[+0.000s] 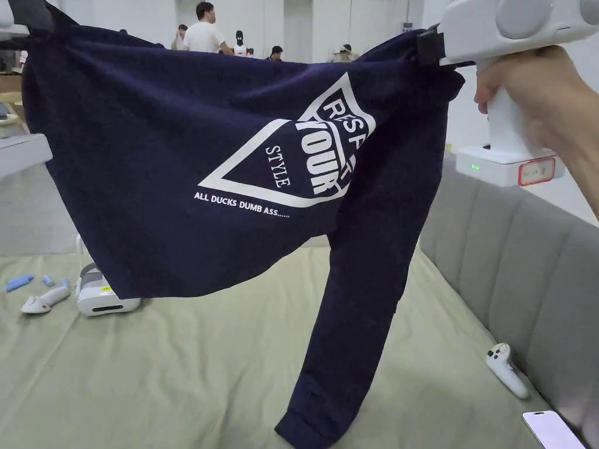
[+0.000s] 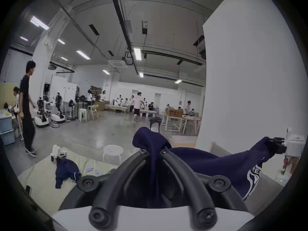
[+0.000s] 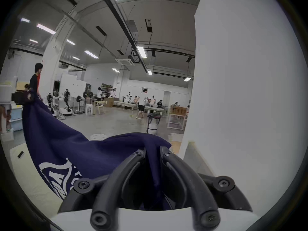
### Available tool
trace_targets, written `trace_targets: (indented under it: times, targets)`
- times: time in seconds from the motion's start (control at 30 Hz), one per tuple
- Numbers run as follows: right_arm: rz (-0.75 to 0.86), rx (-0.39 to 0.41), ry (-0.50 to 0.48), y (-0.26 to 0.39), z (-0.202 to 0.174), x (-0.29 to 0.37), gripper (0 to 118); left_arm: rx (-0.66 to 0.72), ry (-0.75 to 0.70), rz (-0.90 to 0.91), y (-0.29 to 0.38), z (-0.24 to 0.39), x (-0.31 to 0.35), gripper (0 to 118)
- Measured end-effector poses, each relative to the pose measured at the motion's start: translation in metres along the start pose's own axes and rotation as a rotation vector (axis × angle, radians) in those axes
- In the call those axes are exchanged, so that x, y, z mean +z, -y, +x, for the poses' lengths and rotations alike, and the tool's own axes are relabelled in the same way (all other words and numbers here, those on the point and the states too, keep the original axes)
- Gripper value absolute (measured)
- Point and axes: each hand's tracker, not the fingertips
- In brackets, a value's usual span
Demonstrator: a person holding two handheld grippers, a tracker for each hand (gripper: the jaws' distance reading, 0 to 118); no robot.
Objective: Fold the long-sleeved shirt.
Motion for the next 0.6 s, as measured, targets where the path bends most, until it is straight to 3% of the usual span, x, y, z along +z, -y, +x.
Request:
trace_targets:
  times: [0.1,0.2,0.37,0.5,0.6]
  targets:
    - [-0.045,-0.1,0.006,0.003,0.014,-0.018,13,-0.001,0.01,0.025,0.003,0.013,0.007,10]
    - [-0.082,-0.109,0.005,0.034,0.016,-0.037,13,0.019,0.017,-0.008,0.026,0.011,-0.008,10]
    - [-0.246,-0.104,0.002,0.146,0.007,-0.074,13,-0.004,0.021,-0.142,0.123,0.014,-0.034,10]
    - [-0.377,-0.173,-0.003,0.256,-0.004,-0.096,13,0.019,-0.01,-0.293,0.224,0.0,-0.06,10]
    - [-0.436,-0.137,-0.005,0.317,-0.015,-0.093,13,0.042,-0.015,-0.383,0.283,-0.003,-0.052,10]
